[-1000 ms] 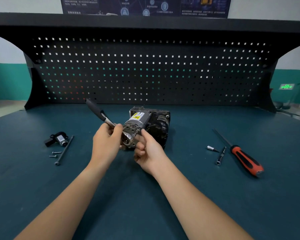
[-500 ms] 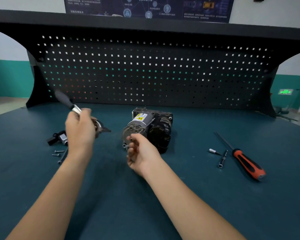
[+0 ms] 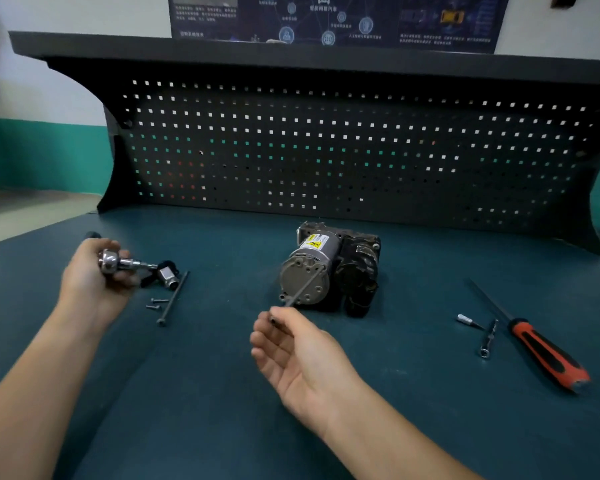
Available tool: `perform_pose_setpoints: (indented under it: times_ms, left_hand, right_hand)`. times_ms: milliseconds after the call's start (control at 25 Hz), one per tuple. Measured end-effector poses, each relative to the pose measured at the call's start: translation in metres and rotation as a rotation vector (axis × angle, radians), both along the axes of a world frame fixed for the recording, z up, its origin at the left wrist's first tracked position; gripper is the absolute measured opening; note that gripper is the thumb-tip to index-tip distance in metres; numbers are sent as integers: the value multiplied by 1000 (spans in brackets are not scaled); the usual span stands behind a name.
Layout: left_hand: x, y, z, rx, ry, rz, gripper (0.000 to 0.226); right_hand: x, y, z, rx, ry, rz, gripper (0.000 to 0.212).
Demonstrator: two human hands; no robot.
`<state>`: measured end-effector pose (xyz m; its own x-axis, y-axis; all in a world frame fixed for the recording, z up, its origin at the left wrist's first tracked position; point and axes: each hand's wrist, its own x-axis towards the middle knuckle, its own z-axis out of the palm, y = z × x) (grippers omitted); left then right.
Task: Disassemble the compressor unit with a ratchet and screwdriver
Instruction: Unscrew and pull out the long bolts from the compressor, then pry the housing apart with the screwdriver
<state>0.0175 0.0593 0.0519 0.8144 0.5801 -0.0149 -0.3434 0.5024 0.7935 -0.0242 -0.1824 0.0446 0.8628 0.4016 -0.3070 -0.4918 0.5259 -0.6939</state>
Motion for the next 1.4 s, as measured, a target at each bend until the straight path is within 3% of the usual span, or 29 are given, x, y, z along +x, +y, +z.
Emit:
perform_pose_setpoints:
  times_ms: [80, 360, 640, 840, 960, 1080, 1160, 1200, 1280, 1400]
  left_hand:
    - [-6, 17, -5, -45, -10, -16, 35]
    - [-10, 23, -12, -103, -53, -44, 17]
    - [-11, 9, -19, -194, -70, -134, 13]
    - [-8, 5, -19, -218, -75, -177, 14]
    - [-7, 4, -21, -226, -74, -148, 15]
    - [-3, 2, -22, -208, -10, -117, 29]
    - [-3, -9, -18, -22, 79, -42, 32]
    - [-4, -18, -16, 185, 124, 7, 31]
    - [-12, -42, -19, 842, 121, 166, 29]
    - [-25, -94, -21, 1882, -205, 299, 30]
  right_hand:
    - [-8, -2, 2, -40, -34, 31, 24]
    - [-33, 18, -13, -295, -218, 425, 25]
    - [60, 87, -28, -730, -381, 266, 5]
    - [81, 134, -37, -1062, -719, 267, 32]
    - [88, 148, -39, -1120, -846, 309, 30]
    - [82, 134, -41, -973, -889, 329, 21]
    - [73, 108, -41, -868, -864, 332, 25]
    - [68, 89, -41, -834, -851, 330, 27]
    - [58, 46, -40, -782, -824, 277, 24]
    - [40, -24, -20, -609, -797, 61, 8]
